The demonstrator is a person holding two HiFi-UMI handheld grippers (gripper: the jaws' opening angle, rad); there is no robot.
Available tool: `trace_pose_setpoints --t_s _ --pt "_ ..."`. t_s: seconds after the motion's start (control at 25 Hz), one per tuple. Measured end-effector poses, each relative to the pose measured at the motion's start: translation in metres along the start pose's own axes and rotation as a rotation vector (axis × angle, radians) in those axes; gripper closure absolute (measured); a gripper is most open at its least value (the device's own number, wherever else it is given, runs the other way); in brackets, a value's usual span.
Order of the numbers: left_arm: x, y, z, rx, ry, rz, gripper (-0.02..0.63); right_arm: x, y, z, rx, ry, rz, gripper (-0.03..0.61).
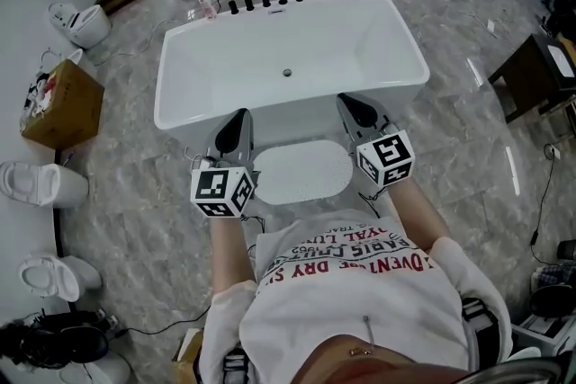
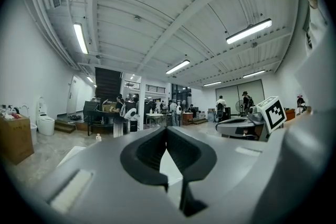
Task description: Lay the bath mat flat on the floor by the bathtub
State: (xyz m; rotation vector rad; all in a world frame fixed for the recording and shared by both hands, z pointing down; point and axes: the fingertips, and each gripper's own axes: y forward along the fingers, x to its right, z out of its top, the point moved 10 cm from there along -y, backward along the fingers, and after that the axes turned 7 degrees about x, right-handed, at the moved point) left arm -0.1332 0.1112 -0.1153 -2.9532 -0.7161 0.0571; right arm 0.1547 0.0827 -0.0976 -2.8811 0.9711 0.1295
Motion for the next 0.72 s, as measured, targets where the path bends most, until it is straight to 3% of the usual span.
trace_pose_setpoints --t_s 0.72 --pt "0.005 -0.006 -0.008 -0.057 -0.01 0.008 0.601 -0.004 -0.006 -0.008 -0.004 0.029 -0.006 0.569"
